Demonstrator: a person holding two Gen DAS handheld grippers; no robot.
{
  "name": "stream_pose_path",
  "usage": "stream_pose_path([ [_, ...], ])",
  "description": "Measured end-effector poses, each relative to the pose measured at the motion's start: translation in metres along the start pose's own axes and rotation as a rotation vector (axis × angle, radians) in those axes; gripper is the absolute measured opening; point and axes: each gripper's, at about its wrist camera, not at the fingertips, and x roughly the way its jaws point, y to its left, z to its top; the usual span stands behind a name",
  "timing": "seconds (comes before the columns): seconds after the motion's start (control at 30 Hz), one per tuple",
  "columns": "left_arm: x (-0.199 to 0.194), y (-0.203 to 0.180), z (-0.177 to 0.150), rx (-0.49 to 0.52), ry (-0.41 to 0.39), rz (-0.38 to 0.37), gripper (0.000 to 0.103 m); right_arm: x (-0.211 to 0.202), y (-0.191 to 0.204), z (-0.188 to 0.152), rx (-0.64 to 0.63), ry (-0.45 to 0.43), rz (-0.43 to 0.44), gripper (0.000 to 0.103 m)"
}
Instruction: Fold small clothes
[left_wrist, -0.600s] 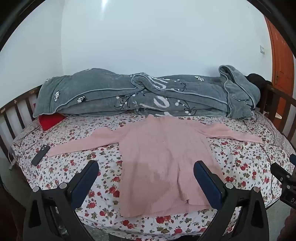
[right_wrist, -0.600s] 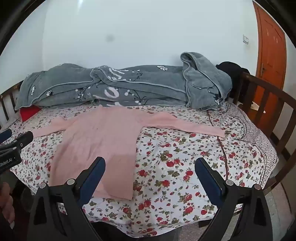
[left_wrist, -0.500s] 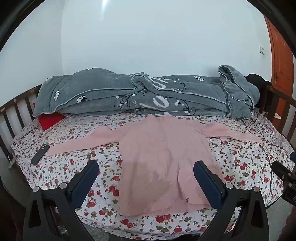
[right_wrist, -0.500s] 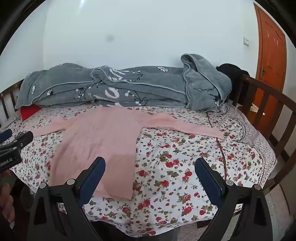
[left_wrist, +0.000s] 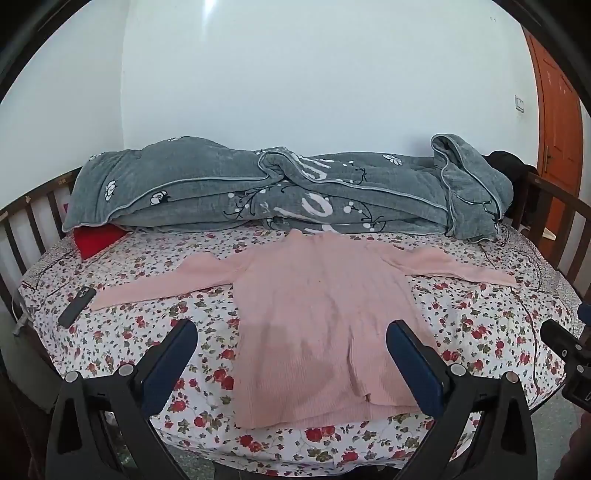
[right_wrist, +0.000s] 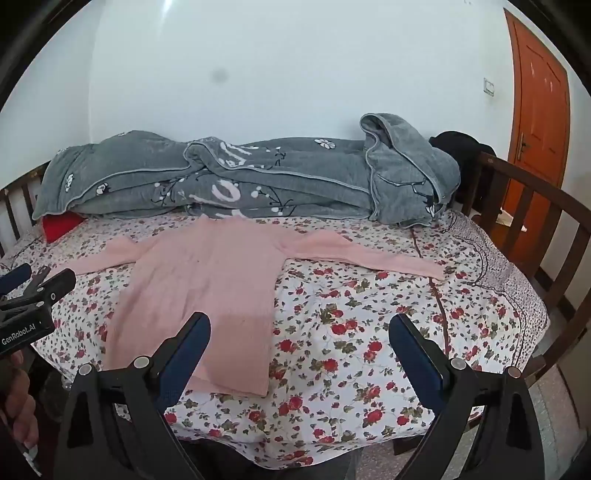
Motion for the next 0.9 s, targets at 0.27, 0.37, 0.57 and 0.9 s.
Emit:
stream_pose_path([
  [0.27, -0.0029, 0.0023, 0.0030, -0.003, -0.004, -0.010, 0.103, -0.0024, 0.0022, -0.0020, -0.002, -0.001, 0.004, 0.096],
  [0.37, -0.0038, 0.0031, 0.0017, -0.006, -0.007, -0.012, 0.103, -0.0035, 0.0020, -0.0019, 0.000, -0.004, 0.004, 0.096],
  [0.57, -0.0041, 0.0028, 0.0012, -0.006, -0.008, -0.012, 0.103, -0.0056, 0.0034, -0.0025, -0.002, -0.009, 0.002, 0.096],
  [0.9, -0.0041, 0.0028, 0.0018, -0.004, -0.009, -0.014, 0.103, -0.0093, 0.0031, -0.0013, 0.005, -0.016, 0.002, 0.096],
])
